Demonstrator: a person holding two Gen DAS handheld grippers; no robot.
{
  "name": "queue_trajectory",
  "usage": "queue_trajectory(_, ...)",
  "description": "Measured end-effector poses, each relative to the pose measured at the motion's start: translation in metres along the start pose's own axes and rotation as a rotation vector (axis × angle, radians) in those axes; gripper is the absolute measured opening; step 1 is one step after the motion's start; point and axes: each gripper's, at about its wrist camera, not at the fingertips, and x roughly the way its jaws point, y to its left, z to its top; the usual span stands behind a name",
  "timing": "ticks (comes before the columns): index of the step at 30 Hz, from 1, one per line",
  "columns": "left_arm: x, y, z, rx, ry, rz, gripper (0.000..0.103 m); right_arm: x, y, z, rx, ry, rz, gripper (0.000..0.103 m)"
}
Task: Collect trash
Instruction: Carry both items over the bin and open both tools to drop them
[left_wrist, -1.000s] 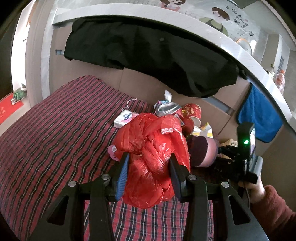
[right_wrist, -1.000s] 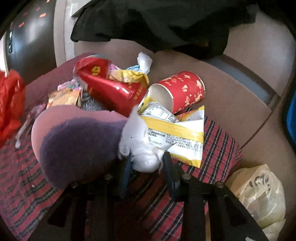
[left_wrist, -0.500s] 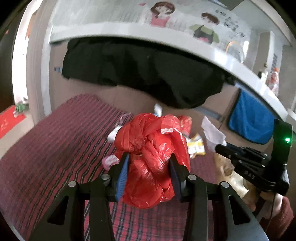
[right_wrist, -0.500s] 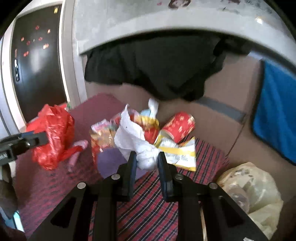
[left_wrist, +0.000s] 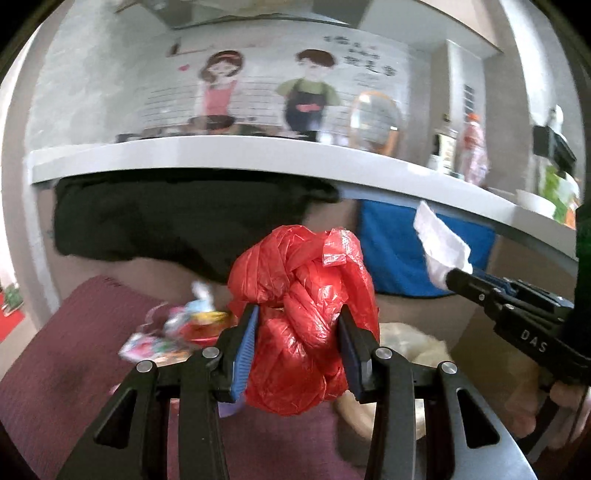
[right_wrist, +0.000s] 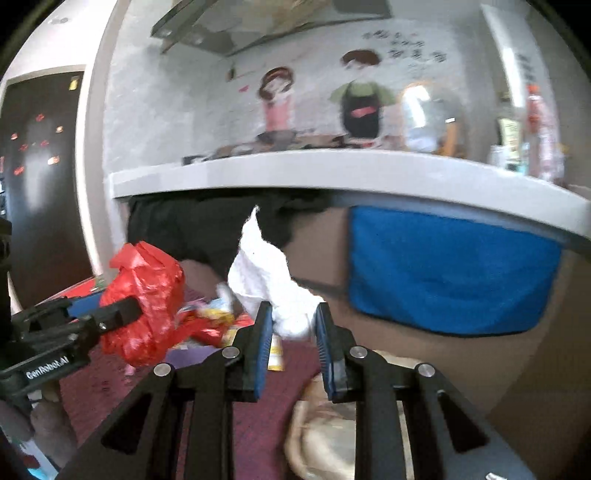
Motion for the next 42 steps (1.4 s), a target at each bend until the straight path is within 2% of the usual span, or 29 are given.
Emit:
queue_trajectory(7,0.039,-0.064,-0.003,0.046,0.045,-0.064,0.042,-0.02,-0.057,-0.014,0.057,-0.016,-0.121,0.021)
queue_trajectory(13,0.065,-0.096,-0.01,0.068,0.062,-0.108,0.042,-0.023,-0.085,-0.031,0.086,-0.01,-0.163,0.021)
queue_trajectory(17,0.08,-0.107,-0.017,0.081,0.08,-0.125,0.042,-0.018,-0.096,-0.043,0.107,0.004,-0.162,0.021)
queue_trajectory(30,0.128,-0.11,-0.036,0.074,0.159,-0.148,0.042,0.017,-0.118,-0.074,0.163,0.068,-0.158,0.022)
queue_trajectory(33,0.142,-0.108,-0.038,0.057,0.188,-0.182,0.044,0.029,-0.123,-0.081,0.173,0.083,-0.159,0.023)
queue_trajectory(35,0.153,-0.104,-0.039,0.029,0.198,-0.241,0.046,0.036,-0.126,-0.085,0.175,0.089,-0.158,0.029)
queue_trajectory(38,0.174,-0.095,-0.04,-0.023,0.266,-0.349,0.052,0.045,-0.13,-0.093,0.185,0.096,-0.153,0.032)
queue_trajectory(42,0.184,-0.082,-0.038,-0.063,0.29,-0.331,0.053,0.051,-0.133,-0.102,0.197,0.12,-0.166,0.032)
